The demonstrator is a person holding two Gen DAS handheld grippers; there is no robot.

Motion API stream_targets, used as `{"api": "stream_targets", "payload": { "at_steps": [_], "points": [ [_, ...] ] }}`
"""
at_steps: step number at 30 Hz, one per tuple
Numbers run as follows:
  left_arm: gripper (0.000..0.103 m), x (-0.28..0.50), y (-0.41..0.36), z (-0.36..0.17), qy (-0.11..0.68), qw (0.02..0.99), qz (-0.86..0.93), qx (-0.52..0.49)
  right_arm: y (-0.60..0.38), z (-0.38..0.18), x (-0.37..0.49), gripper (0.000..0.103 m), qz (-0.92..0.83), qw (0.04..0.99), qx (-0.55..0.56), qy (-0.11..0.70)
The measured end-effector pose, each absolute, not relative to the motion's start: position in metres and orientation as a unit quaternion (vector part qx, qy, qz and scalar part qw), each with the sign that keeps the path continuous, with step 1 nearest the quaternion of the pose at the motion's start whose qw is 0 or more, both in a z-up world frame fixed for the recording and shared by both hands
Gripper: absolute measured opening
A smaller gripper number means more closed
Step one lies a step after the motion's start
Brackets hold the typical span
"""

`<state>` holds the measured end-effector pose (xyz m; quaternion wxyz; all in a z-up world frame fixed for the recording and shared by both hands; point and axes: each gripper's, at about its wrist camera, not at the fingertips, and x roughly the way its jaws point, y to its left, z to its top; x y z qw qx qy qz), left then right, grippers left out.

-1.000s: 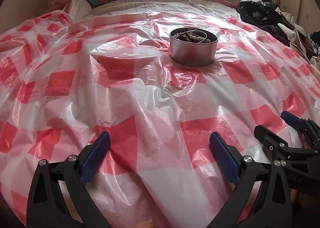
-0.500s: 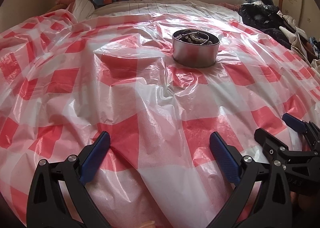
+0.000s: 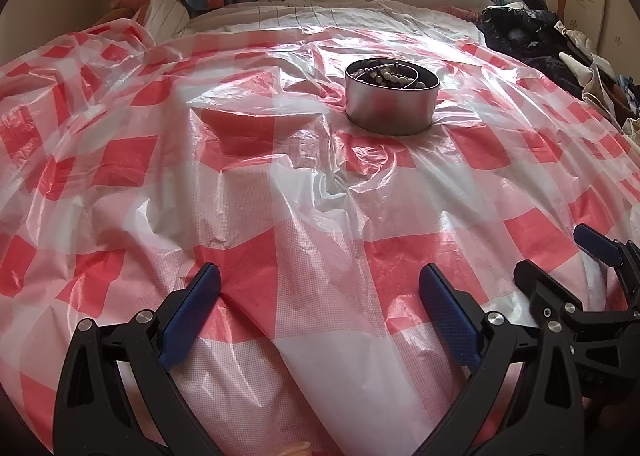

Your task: Organize jewelry

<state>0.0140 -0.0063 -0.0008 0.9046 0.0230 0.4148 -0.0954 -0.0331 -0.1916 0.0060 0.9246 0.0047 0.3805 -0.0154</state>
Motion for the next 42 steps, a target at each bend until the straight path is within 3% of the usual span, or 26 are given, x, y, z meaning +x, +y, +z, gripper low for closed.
{"api": "stream_targets", "payload": {
  "at_steps": [42],
  "points": [
    [0.095, 0.0127, -0.0072, -0.0003, 0.411, 0.907, -0.084, 0.026, -0.1890, 0.0082, -0.0367, 0.095, -0.020, 0.929, 0.000, 0.368]
  ]
}}
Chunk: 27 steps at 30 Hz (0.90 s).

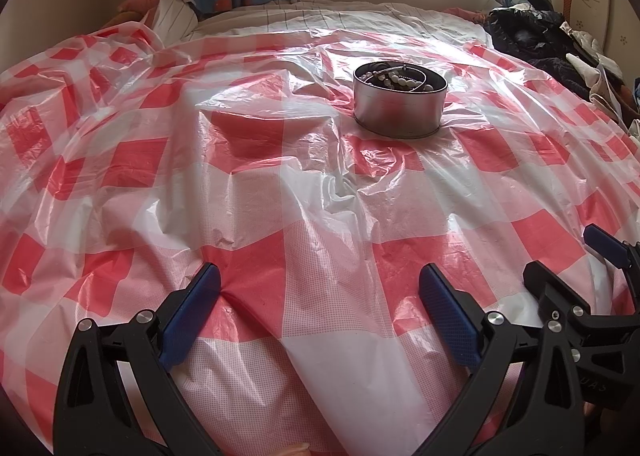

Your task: Organize jewelry

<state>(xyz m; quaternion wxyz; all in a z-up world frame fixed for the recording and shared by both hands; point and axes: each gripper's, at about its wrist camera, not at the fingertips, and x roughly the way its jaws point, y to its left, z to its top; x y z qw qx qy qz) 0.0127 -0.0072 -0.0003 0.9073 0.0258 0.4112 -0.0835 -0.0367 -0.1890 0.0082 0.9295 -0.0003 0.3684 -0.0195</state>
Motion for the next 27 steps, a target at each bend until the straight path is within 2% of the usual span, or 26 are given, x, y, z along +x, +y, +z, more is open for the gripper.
{"api": "stream_targets", "payload": {
  "at_steps": [27],
  "points": [
    [0.095, 0.0149, -0.0041, -0.0007, 0.413, 0.907, -0.077, 0.029, -0.1891, 0.0079, -0.0361, 0.095, -0.020, 0.929, -0.001, 0.369]
  ]
}}
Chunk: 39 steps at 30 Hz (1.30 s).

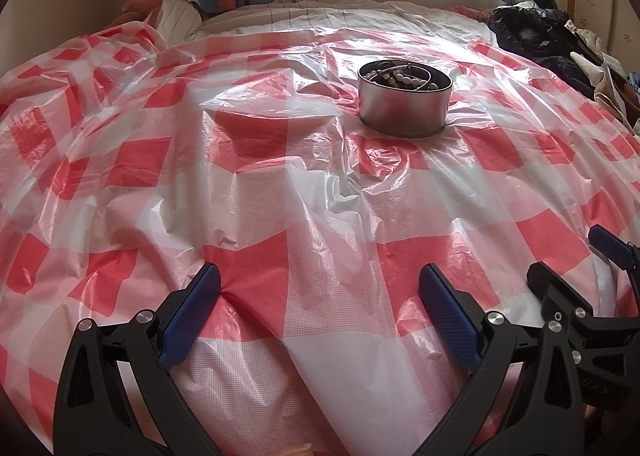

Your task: Organize jewelry

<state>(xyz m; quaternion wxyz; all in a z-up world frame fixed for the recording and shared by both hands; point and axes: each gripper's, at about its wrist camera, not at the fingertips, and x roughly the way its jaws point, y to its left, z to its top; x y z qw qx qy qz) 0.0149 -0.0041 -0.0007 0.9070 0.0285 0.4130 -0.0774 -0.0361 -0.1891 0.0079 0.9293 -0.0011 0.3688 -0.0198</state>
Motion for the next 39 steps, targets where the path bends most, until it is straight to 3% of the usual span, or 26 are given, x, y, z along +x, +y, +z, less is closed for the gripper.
{"api": "stream_targets", "payload": {
  "at_steps": [39],
  "points": [
    [0.095, 0.0175, -0.0011, -0.0035, 0.416, 0.906, -0.077, 0.028, -0.1915, 0.0080, -0.0359, 0.095, -0.019, 0.929, -0.003, 0.370]
  ]
}}
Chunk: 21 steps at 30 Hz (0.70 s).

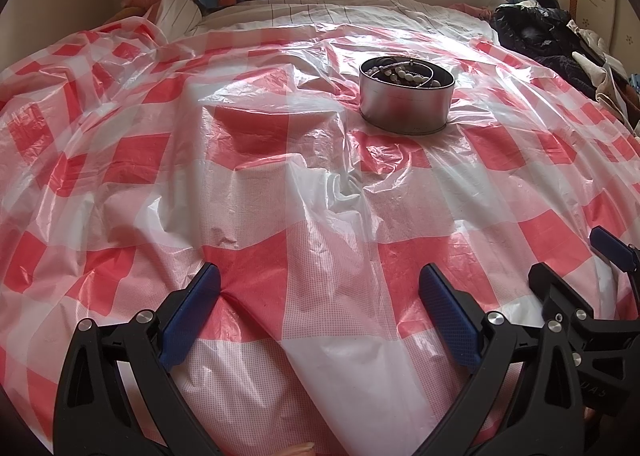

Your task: Organize jewelry

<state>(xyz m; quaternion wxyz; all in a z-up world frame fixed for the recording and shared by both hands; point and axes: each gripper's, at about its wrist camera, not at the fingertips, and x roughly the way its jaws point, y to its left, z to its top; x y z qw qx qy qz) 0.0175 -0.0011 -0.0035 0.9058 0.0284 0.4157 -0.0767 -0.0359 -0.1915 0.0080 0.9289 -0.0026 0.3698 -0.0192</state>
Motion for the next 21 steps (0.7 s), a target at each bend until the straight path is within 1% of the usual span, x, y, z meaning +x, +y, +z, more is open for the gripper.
{"api": "stream_targets", "payload": {
  "at_steps": [21],
  "points": [
    [0.096, 0.0229, 0.0003, -0.0077, 0.427, 0.900, -0.088, 0.018, -0.1921, 0.0079, -0.0354, 0.095, -0.019, 0.929, -0.003, 0.370]
  ]
}}
